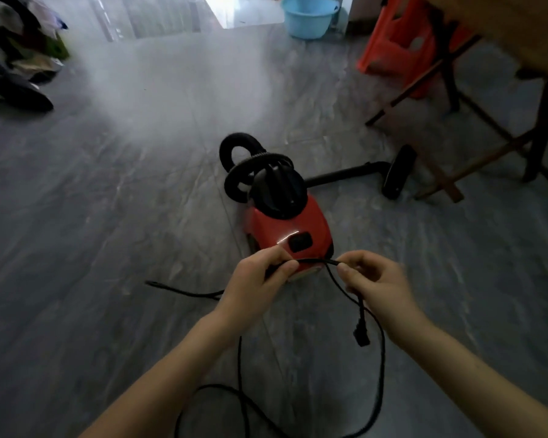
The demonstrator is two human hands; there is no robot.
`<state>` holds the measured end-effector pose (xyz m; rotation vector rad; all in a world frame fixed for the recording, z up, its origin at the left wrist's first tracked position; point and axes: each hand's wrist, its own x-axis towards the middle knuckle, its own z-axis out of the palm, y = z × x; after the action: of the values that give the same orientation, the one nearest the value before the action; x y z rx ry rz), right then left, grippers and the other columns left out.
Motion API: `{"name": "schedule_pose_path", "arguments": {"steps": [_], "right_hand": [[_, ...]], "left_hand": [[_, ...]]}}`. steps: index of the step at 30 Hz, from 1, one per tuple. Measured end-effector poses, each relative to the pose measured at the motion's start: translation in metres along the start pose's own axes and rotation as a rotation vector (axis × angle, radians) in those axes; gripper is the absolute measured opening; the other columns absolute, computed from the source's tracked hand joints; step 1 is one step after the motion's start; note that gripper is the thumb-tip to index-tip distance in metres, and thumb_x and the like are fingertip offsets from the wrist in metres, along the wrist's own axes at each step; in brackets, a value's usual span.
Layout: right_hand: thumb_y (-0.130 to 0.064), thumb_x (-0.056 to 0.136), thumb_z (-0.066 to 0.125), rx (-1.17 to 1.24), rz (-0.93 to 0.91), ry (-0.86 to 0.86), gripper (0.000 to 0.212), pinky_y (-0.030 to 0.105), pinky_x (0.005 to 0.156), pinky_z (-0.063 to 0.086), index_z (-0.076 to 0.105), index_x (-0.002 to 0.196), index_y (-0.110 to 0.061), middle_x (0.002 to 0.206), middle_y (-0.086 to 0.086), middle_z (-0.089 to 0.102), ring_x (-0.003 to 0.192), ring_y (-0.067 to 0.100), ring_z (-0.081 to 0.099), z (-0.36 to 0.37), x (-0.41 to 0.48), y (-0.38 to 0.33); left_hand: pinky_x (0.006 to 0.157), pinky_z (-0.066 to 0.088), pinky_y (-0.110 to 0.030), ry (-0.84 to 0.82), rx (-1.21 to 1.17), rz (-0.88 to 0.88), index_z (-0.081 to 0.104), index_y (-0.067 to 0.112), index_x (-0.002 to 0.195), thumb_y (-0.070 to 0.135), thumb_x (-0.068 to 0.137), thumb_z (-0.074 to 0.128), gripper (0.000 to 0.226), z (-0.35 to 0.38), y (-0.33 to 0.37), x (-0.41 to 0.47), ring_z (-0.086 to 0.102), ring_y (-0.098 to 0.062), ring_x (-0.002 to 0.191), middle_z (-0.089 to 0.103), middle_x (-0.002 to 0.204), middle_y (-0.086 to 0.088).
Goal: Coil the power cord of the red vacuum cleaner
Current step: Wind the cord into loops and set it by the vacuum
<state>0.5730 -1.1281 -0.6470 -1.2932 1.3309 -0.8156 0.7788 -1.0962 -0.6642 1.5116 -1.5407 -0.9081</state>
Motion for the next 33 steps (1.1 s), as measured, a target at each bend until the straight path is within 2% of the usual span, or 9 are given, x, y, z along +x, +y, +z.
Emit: {"name": "schedule_pose_path", "arguments": {"steps": [3,9,14,18,22,25,28,31,33], "right_hand": [[-0.008,0.090,0.066,0.053,0.041,-0.025,0.010,0.027,0.063,0.053,0.071,0.085,-0.014,0.061,-0.008,0.062,0.059,0.008,0.057,0.005,0.028,0.053],[-0.004,0.091,0.063,0.126,-0.062,-0.097,0.009,0.027,0.068,0.056,0.070,0.094,-0.008,0.061,-0.011,0.063,0.061,0.005,0.060,0.008,0.058,0.105],[0.000,0.091,0.061,0.098,-0.111,-0.158,0.013,0.027,0.071,0.059,0.068,0.101,-0.003,0.075,-0.004,0.070,0.071,0.011,0.067,-0.001,0.053,0.120],[0.000,0.093,0.058,0.056,-0.043,-0.195,0.015,0.022,0.069,0.056,0.069,0.102,-0.004,0.078,0.004,0.073,0.069,0.012,0.069,-0.007,0.031,0.138],[0.000,0.094,0.056,0.192,-0.006,-0.151,0.016,0.027,0.072,0.059,0.070,0.103,0.000,0.079,0.006,0.073,0.070,0.018,0.069,0.002,0.028,0.145],[0.001,0.095,0.054,0.345,0.020,-0.139,0.017,0.037,0.077,0.061,0.069,0.103,0.000,0.081,0.009,0.073,0.077,0.022,0.072,0.015,0.032,0.137],[-0.001,0.096,0.052,0.507,0.031,-0.126,0.019,0.041,0.081,0.060,0.066,0.108,0.003,0.090,0.014,0.073,0.091,0.026,0.073,0.025,0.031,0.127],[-0.005,0.097,0.051,0.607,0.022,-0.102,0.023,0.046,0.088,0.058,0.061,0.114,0.005,0.105,0.020,0.073,0.105,0.030,0.070,0.032,0.027,0.125],[-0.006,0.097,0.050,0.638,0.021,-0.095,0.024,0.047,0.090,0.057,0.060,0.116,0.005,0.111,0.022,0.071,0.108,0.031,0.068,0.038,0.024,0.126]], "left_hand": [[0.060,0.039,-0.010,0.017,-0.065,0.009,0.064,0.017,0.079,0.017,0.094,0.062,0.016,0.027,-0.045,0.010,0.052,0.002,0.060,0.057,0.063,0.017],[0.058,0.039,-0.010,0.093,-0.107,0.052,0.064,0.016,0.078,0.019,0.095,0.060,0.018,0.059,-0.095,0.021,0.052,0.003,0.059,0.057,0.062,0.017],[0.058,0.043,-0.014,0.119,-0.145,0.047,0.065,0.011,0.082,0.023,0.097,0.057,0.021,0.063,-0.098,0.024,0.054,0.000,0.062,0.058,0.065,0.009],[0.051,0.040,-0.009,0.234,-0.240,0.005,0.063,0.006,0.081,0.016,0.098,0.055,0.022,0.057,-0.094,0.016,0.052,0.006,0.053,0.058,0.055,0.018],[0.051,0.038,-0.011,0.209,-0.286,-0.050,0.062,0.003,0.086,0.018,0.100,0.052,0.023,0.057,-0.101,0.010,0.049,0.003,0.052,0.054,0.054,0.017],[0.051,0.037,-0.019,0.194,-0.392,-0.099,0.061,0.003,0.094,0.017,0.102,0.047,0.021,0.060,-0.107,0.012,0.044,-0.004,0.057,0.049,0.065,0.006],[0.055,0.044,-0.022,0.185,-0.467,-0.096,0.064,0.011,0.095,0.013,0.102,0.047,0.018,0.066,-0.105,0.009,0.050,-0.011,0.063,0.053,0.072,-0.002],[0.065,0.050,-0.020,0.180,-0.420,-0.054,0.069,0.021,0.094,0.014,0.098,0.055,0.017,0.073,-0.100,-0.003,0.058,-0.008,0.069,0.063,0.073,0.009],[0.071,0.051,-0.017,0.179,-0.388,-0.038,0.073,0.019,0.098,0.015,0.096,0.059,0.014,0.076,-0.101,-0.007,0.064,-0.002,0.077,0.070,0.081,0.012]]}}
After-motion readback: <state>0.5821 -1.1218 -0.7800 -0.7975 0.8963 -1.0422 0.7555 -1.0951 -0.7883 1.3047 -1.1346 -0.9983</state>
